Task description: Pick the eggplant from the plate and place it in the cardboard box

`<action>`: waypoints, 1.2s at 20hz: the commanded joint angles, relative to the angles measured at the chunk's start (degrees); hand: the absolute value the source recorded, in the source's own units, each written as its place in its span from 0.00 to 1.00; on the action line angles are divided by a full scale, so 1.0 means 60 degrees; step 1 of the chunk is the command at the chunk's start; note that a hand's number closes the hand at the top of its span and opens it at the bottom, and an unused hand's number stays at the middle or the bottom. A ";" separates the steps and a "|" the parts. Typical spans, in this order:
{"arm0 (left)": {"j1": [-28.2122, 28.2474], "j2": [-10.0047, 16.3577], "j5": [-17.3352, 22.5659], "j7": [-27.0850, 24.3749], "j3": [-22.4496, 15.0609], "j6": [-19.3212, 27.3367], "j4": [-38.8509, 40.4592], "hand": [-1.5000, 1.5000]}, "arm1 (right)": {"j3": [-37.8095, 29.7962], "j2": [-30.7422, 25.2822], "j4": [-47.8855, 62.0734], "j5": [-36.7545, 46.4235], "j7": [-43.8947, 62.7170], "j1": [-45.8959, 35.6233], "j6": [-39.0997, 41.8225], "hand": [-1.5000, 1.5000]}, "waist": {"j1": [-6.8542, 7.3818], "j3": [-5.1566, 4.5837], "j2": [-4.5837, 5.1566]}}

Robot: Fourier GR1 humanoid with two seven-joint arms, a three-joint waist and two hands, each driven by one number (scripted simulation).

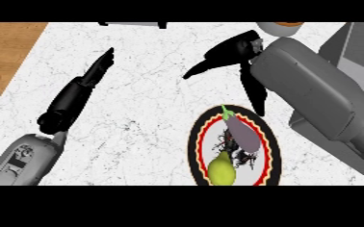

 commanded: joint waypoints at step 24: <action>0.0730 -0.0492 -0.0826 -0.0241 0.0784 -0.0281 0.0076 0.50 | 0.2439 0.0977 -0.0165 0.2594 -0.0792 0.0295 0.0486 0.00 | -0.0592 0.0003 -0.0185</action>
